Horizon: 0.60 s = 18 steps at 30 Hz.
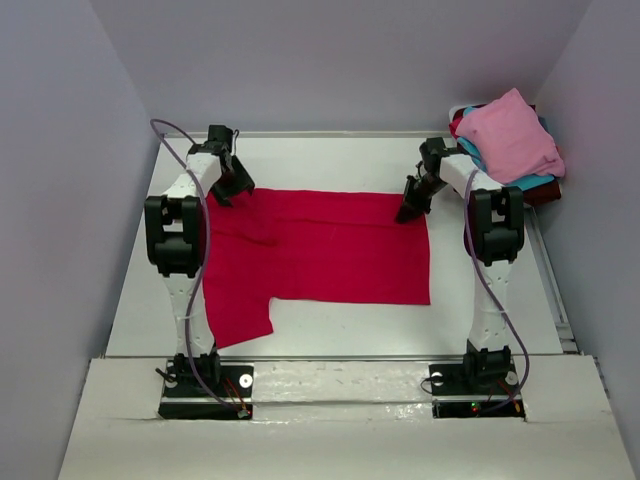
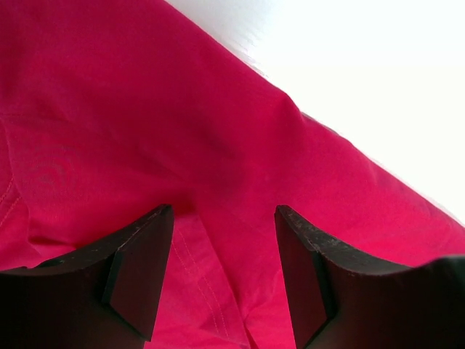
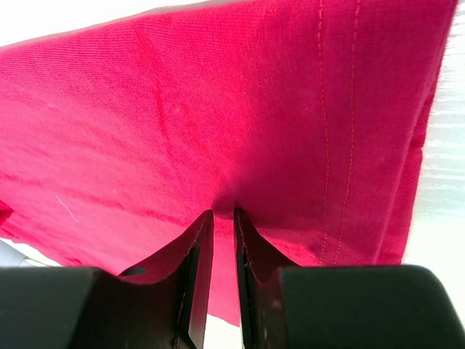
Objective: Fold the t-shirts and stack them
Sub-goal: Fold the tshirt
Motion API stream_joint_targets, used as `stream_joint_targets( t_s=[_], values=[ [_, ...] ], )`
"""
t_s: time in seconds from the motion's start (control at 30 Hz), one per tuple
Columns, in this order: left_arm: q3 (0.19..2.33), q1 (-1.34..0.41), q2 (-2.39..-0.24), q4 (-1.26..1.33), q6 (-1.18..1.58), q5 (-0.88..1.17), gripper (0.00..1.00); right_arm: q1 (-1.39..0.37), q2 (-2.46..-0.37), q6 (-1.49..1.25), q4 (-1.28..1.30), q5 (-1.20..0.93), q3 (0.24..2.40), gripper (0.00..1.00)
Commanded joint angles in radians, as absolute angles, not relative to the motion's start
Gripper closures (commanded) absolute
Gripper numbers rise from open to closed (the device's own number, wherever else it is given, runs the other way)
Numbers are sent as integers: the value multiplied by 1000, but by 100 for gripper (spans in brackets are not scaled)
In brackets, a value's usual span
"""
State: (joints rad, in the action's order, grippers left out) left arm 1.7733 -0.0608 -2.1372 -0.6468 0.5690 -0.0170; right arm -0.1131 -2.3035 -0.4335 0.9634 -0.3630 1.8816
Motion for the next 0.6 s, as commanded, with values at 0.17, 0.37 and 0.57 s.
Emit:
stream_joint_targets(
  t_s=[0.17, 0.37, 0.57],
  values=[
    [1798, 18, -2189, -621, 584, 78, 31, -123, -2283, -429, 971, -328, 1905, 77],
    [1825, 66, -2220, -618, 600, 127, 31, -123, -2313, -439, 1000, -318, 1973, 77],
    [1908, 84, -2282, -643, 603, 172, 32, -123, -2353, -446, 1031, -295, 2037, 76]
  ],
)
